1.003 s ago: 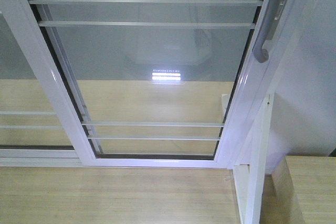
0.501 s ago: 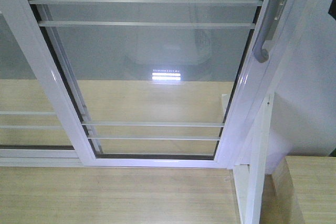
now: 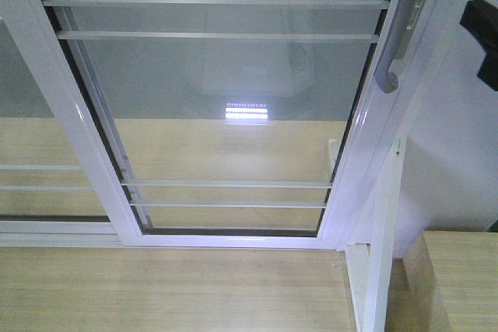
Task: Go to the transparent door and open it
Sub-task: 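Reach the right gripper to the silver handle and close on it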
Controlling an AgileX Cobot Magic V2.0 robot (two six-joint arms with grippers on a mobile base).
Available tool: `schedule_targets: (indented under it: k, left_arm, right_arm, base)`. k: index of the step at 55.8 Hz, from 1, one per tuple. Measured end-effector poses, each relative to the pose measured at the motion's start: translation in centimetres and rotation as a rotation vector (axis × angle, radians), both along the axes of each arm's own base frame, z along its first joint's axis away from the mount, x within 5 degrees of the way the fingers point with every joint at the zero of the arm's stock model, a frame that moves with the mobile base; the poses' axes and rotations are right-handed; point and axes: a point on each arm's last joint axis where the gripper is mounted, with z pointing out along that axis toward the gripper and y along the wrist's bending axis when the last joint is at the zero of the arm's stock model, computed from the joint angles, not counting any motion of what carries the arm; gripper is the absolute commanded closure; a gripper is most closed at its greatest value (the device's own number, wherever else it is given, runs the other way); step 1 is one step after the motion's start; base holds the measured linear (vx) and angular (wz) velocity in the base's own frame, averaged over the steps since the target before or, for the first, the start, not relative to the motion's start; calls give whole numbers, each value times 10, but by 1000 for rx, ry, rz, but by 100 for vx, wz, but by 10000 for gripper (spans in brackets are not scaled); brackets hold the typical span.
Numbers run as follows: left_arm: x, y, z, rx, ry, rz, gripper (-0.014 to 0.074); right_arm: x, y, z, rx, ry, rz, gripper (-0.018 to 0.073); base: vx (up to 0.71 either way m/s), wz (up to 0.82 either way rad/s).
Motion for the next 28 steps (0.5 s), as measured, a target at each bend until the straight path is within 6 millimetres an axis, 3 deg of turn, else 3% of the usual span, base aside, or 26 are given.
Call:
schedule_targets:
  k: [15,28]
  left_arm:
    - [0,0,-2,-21,21,-3,169]
    - [0,0,-2,-21,21,-3,169]
  right_arm:
    - [61,2,-35,-10,173,-55,-7]
    - [119,-6,-45,1,177,-115,9]
  base:
    - [0,0]
    - [0,0]
